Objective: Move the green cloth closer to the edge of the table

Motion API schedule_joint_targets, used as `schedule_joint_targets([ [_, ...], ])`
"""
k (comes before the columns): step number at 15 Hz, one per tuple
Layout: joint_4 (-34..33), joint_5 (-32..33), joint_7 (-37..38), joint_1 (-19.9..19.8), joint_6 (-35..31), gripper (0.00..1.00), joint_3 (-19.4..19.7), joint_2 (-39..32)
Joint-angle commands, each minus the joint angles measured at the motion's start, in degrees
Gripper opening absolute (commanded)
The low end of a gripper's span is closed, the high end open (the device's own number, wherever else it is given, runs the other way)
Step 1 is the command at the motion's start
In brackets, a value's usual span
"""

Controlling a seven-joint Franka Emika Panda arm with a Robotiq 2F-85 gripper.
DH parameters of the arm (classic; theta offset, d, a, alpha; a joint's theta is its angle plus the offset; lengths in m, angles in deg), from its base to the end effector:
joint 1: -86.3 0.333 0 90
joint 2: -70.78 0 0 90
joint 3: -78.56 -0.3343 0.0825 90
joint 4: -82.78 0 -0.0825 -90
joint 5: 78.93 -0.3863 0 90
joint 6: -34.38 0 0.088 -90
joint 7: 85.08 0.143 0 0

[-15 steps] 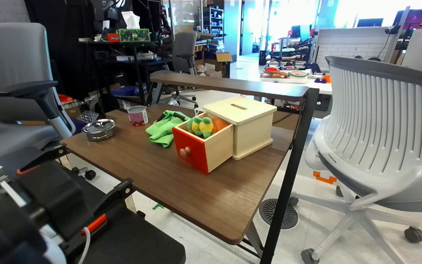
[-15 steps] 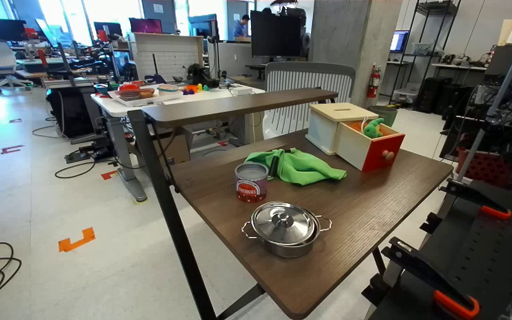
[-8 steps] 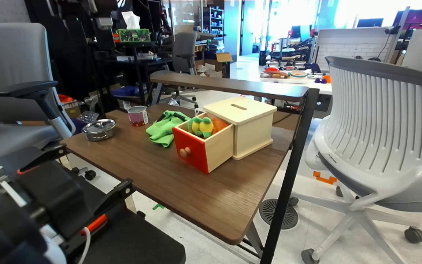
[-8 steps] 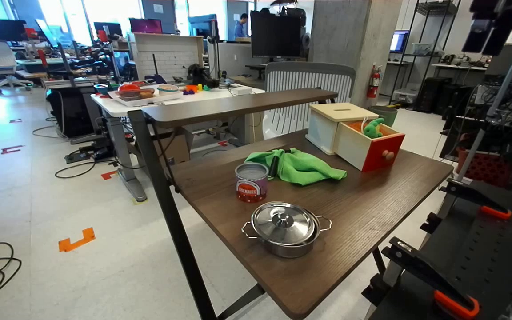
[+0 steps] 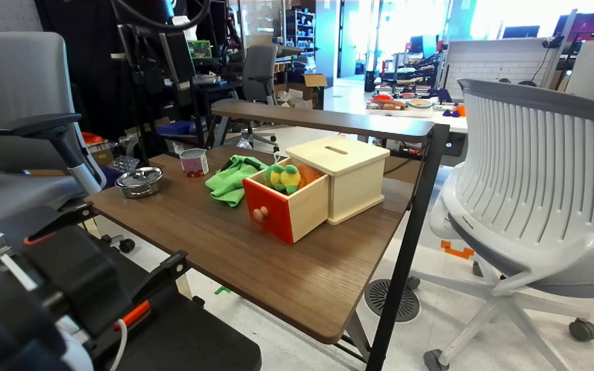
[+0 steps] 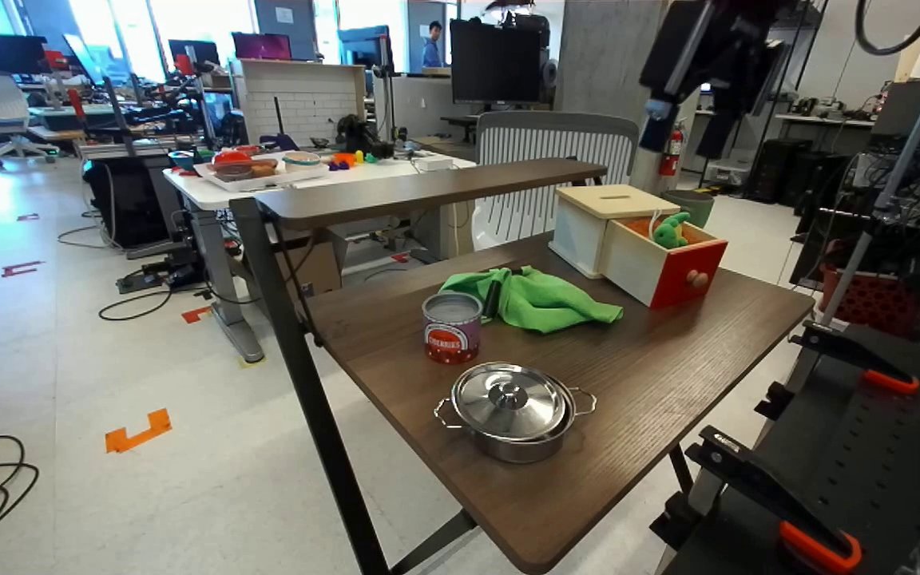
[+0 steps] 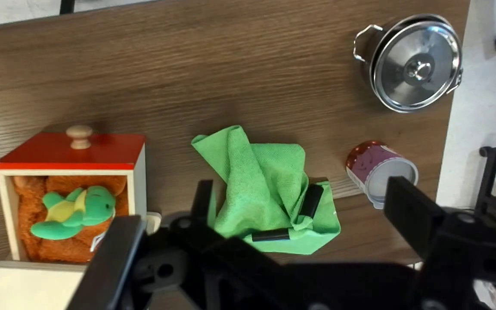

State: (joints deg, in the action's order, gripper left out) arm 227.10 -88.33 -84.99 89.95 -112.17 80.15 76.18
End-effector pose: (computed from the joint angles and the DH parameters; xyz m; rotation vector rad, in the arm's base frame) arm 0.4726 0.0180 0.3066 -3.0272 0.1464 -0.1984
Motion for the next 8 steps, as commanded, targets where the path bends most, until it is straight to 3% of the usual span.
schedule_joint_targets([
  [1,-9.6,3.5,8.7,-0.5,-3.8,1.0,-2.4,-12.7],
  [8,-26.0,9.6,21.3,1.9,-1.0,1.0,0.0,-29.0],
])
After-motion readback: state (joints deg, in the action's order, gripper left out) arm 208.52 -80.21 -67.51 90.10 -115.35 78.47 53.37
